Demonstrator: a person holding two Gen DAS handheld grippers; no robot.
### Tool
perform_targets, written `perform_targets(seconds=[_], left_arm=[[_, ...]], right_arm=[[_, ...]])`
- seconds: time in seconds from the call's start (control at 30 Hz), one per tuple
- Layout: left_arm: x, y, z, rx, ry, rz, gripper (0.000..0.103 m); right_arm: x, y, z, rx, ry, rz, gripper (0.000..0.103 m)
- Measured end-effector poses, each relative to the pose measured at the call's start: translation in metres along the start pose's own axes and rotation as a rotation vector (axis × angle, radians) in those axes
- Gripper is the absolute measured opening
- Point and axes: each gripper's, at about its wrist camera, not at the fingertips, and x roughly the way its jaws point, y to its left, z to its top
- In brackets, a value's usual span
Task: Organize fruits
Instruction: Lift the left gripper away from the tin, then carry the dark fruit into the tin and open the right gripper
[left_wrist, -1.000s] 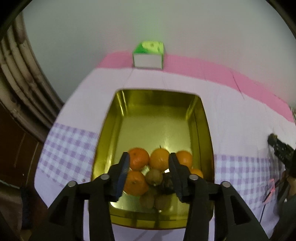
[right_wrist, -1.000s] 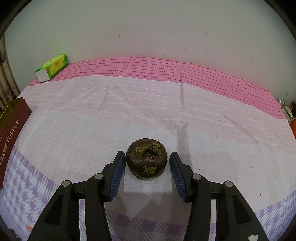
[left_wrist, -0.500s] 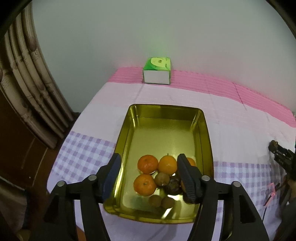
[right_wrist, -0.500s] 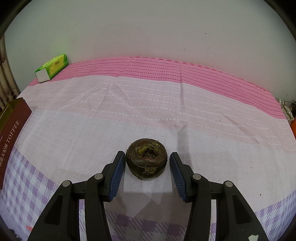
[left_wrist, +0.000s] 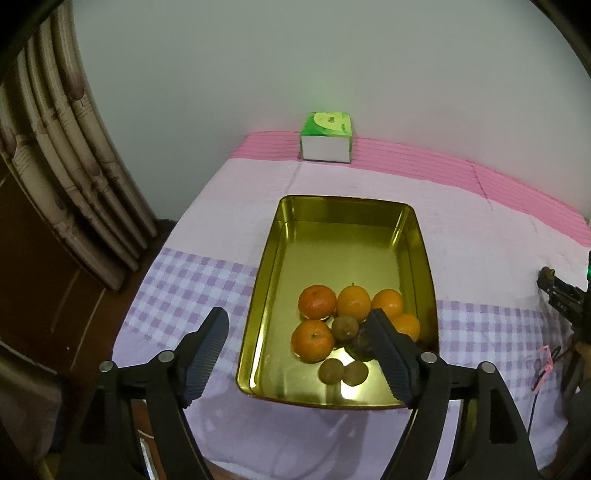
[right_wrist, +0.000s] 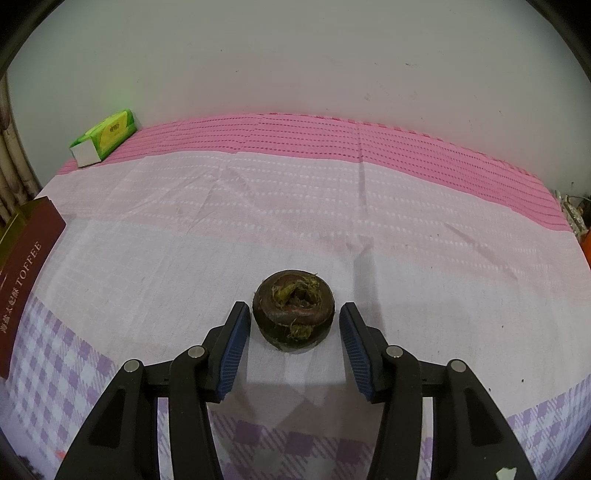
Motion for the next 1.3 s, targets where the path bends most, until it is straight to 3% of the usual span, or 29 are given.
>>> perform_targets(seconds=[0.13, 0.7, 0.97, 1.3], left_arm=[[0.002, 0.006, -0.003, -0.021, 0.009, 0.001, 0.079], [0.015, 0.026, -0.007, -0.088, 0.048, 0.024, 0.082], [0.017, 0.031, -0.006, -0.11, 0.046, 0.035, 0.082], [0.013, 0.044, -0.005, -0.146, 0.011, 0.126, 0.083]], right_arm=[[-0.003, 0.0, -0.002, 0.0, -0.003, -0.002, 0.04], [-0.02, 0.02, 0.0, 0.005, 0.013, -0.004, 0.04], [-0.05, 0.077, 0.014, -0.076, -0.024, 0.117, 0.04], [-0.081, 0.186, 0.024, -0.237, -0.049, 0.332, 0.04]])
